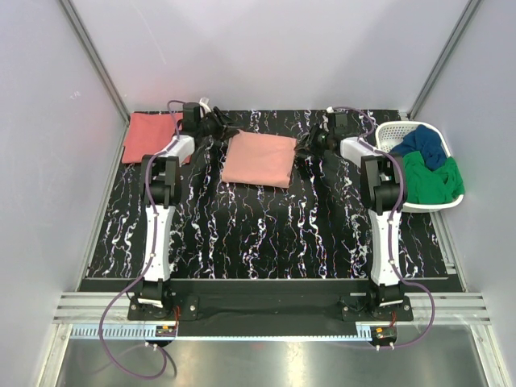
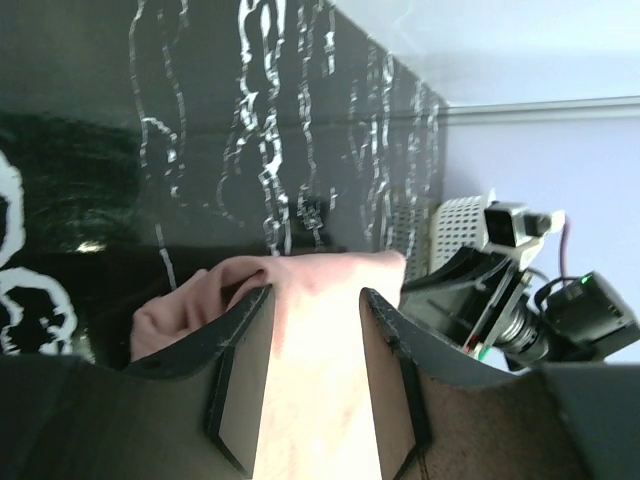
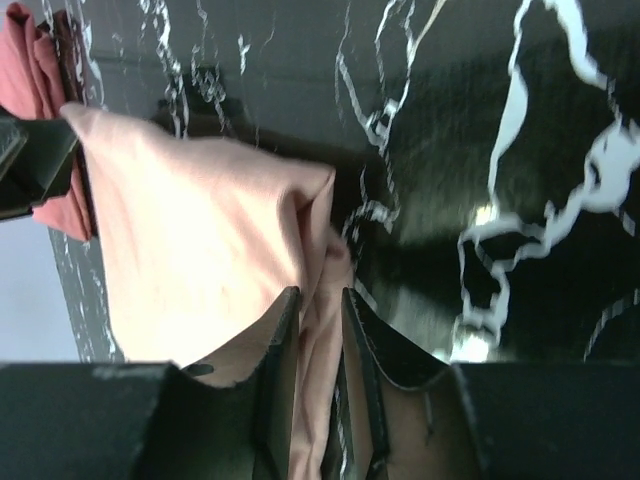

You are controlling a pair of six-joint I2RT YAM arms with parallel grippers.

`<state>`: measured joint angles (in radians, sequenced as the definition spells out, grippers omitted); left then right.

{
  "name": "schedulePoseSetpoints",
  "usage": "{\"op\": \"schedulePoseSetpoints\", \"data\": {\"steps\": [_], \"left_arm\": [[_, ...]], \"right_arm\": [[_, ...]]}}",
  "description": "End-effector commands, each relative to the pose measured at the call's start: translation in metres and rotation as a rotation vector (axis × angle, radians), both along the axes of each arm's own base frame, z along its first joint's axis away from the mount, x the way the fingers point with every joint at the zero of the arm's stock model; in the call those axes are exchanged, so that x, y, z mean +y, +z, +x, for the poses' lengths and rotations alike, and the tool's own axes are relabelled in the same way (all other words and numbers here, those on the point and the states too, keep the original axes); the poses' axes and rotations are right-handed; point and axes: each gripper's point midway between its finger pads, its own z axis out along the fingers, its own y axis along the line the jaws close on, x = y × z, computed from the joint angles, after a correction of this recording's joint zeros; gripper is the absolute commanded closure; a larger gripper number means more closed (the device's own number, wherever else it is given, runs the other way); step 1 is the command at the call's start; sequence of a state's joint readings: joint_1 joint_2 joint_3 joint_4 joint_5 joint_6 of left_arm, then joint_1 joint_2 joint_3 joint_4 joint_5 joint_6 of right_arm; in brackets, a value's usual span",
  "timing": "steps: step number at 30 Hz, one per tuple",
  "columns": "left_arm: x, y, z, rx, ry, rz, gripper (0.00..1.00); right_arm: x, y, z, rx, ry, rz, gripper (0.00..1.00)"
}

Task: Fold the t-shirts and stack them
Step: Fold the tshirt, then neatly place the folded tshirt to the corner

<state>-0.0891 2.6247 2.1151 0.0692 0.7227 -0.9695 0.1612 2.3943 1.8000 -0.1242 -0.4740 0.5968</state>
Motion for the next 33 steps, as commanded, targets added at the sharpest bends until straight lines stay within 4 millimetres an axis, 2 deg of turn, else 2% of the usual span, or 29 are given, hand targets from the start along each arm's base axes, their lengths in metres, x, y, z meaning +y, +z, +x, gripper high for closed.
{"op": "schedulePoseSetpoints", "data": {"steps": [1, 2, 3, 4, 5, 6, 7, 8, 9, 10, 11, 12, 13, 14, 15, 16, 18, 19, 20, 21, 22, 23, 27, 33], "left_arm": [[-0.001, 0.054, 0.01, -0.127, -0.017, -0.066, 0.56], [-0.001, 0.056, 0.007, -0.125, -0.022, -0.056, 0.56], [0.002, 0.073, 0.003, -0.151, -0.028, -0.03, 0.56], [0.005, 0.08, 0.0, -0.155, -0.026, -0.015, 0.55], [0.008, 0.078, -0.004, -0.139, -0.02, 0.004, 0.54], [0.012, 0.095, -0.012, -0.169, -0.03, 0.052, 0.53], [0.02, 0.089, -0.014, -0.144, 0.004, 0.112, 0.52], [0.025, 0.079, -0.024, -0.113, 0.013, 0.169, 0.51], [0.03, 0.088, -0.036, -0.131, 0.009, 0.231, 0.51], [0.032, 0.087, -0.044, -0.129, 0.014, 0.255, 0.51], [0.036, 0.084, -0.05, -0.122, 0.02, 0.279, 0.51], [0.039, 0.075, -0.069, -0.089, 0.006, 0.316, 0.51], [0.041, 0.07, -0.077, -0.076, 0.005, 0.34, 0.51], [0.045, 0.061, -0.084, -0.056, 0.018, 0.373, 0.51], [0.043, 0.045, -0.1, -0.026, -0.003, 0.406, 0.51], [0.045, 0.051, -0.107, -0.041, 0.01, 0.433, 0.51], [0.041, 0.042, -0.122, -0.032, 0.0, 0.506, 0.51], [0.042, 0.031, -0.131, -0.007, -0.002, 0.546, 0.51], [0.043, 0.032, -0.135, -0.01, 0.011, 0.578, 0.51], [0.034, 0.032, -0.137, -0.034, 0.004, 0.564, 0.51], [0.026, 0.023, -0.149, -0.024, -0.033, 0.522, 0.52], [0.019, 0.027, -0.146, -0.061, -0.039, 0.485, 0.52], [0.007, 0.019, -0.149, -0.047, -0.075, 0.404, 0.53], [-0.004, 0.009, -0.142, -0.02, -0.108, 0.34, 0.53]], "right_arm": [[0.006, 0.084, -0.004, -0.144, 0.027, 0.042, 0.69], [0.009, 0.091, -0.008, -0.149, 0.039, 0.055, 0.7], [0.008, 0.09, -0.014, -0.138, 0.045, 0.062, 0.7], [0.012, 0.105, -0.02, -0.158, 0.069, 0.086, 0.72], [0.016, 0.106, -0.027, -0.142, 0.078, 0.113, 0.74], [0.019, 0.11, -0.031, -0.14, 0.095, 0.142, 0.79], [0.028, 0.119, -0.037, -0.154, 0.142, 0.191, 0.82], [0.033, 0.114, -0.044, -0.119, 0.151, 0.216, 0.85], [0.037, 0.111, -0.049, -0.105, 0.168, 0.225, 0.87], [0.041, 0.109, -0.054, -0.095, 0.189, 0.234, 0.88], [0.047, 0.105, -0.057, -0.104, 0.208, 0.239, 0.88], [0.05, 0.102, -0.061, -0.096, 0.22, 0.245, 0.88], [0.056, 0.1, -0.066, -0.107, 0.264, 0.278, 0.85], [0.06, 0.089, -0.074, -0.07, 0.278, 0.302, 0.84], [0.062, 0.083, -0.078, -0.051, 0.292, 0.314, 0.83], [0.064, 0.07, -0.083, -0.025, 0.313, 0.328, 0.83], [0.063, 0.045, -0.094, 0.022, 0.327, 0.328, 0.82], [0.057, 0.021, -0.099, 0.091, 0.305, 0.303, 0.82], [0.052, 0.008, -0.103, 0.103, 0.308, 0.266, 0.82], [0.048, -0.001, -0.106, 0.126, 0.303, 0.25, 0.82], [0.045, -0.007, -0.109, 0.134, 0.317, 0.25, 0.82], [0.043, -0.01, -0.115, 0.149, 0.315, 0.252, 0.82], [0.041, 0.004, -0.12, 0.137, 0.314, 0.236, 0.82], [0.044, 0.058, -0.118, 0.069, 0.31, 0.234, 0.81]]}}
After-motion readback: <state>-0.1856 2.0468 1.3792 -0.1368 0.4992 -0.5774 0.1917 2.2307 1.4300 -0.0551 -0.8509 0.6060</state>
